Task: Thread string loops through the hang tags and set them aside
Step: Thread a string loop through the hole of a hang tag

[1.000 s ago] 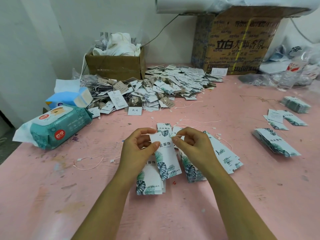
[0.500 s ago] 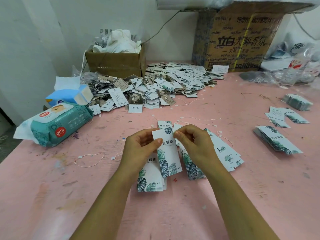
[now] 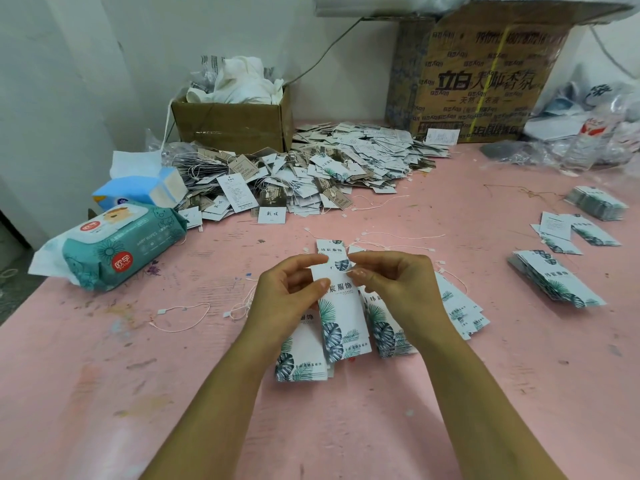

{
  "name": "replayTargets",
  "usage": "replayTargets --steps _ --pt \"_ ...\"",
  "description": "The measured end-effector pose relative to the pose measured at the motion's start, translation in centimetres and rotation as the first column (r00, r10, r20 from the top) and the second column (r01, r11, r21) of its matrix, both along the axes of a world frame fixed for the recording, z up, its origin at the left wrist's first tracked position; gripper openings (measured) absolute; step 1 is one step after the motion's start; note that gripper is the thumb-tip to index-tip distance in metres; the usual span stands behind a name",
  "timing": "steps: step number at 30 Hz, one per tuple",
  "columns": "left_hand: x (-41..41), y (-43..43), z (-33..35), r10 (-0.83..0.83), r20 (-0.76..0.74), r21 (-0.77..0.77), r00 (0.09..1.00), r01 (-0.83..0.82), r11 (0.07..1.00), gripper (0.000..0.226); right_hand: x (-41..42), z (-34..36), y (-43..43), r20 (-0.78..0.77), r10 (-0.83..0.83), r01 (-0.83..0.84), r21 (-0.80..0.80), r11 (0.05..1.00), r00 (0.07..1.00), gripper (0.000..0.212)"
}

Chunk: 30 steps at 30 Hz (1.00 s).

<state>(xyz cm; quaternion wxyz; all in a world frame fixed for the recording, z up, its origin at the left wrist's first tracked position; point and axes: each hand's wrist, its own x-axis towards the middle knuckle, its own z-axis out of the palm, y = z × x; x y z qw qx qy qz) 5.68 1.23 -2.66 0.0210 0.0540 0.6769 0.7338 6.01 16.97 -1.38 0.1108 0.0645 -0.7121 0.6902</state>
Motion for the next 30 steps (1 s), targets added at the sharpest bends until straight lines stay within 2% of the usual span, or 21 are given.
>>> replayTargets --steps 5,10,13,16,20,25,30 --pt "0.0 0.0 0.0 -0.002 -0.002 -0.008 1.000 0.002 1.000 0.029 -0.4 -0.5 -0.1 -0.050 -0.091 0.100 0.245 0.964 0.995 0.032" --pt "0.1 0.1 0.1 -0.001 -0.021 -0.013 1.000 0.001 1.000 0.030 -0.5 -0.7 -0.2 -0.103 -0.048 0.089 0.439 0.894 0.993 0.016" --pt "0.2 0.1 0.1 -0.008 -0.034 -0.017 0.999 0.008 1.000 0.031 -0.5 -0.7 -0.4 -0.107 -0.032 0.079 0.469 0.880 0.994 0.018" --pt "0.2 0.1 0.2 -0.015 -0.044 -0.011 0.999 0.014 1.000 0.032 -0.5 -0.7 -0.4 -0.165 -0.064 0.137 0.481 0.866 0.984 0.025" --pt "0.2 0.1 0.1 -0.024 -0.056 -0.016 0.998 0.023 1.000 0.034 -0.6 -0.9 -0.5 -0.234 -0.116 0.217 0.471 0.855 0.965 0.015" --pt "0.3 0.3 0.2 -0.046 -0.087 -0.023 0.995 0.045 0.999 0.036 -0.5 -1.2 -1.0 -0.386 -0.135 0.340 0.531 0.776 0.912 0.005" --pt "0.4 0.4 0.2 -0.069 -0.096 -0.022 0.993 0.067 0.997 0.032 -0.4 -1.6 -1.5 -0.369 -0.107 0.307 0.539 0.784 0.923 0.006"
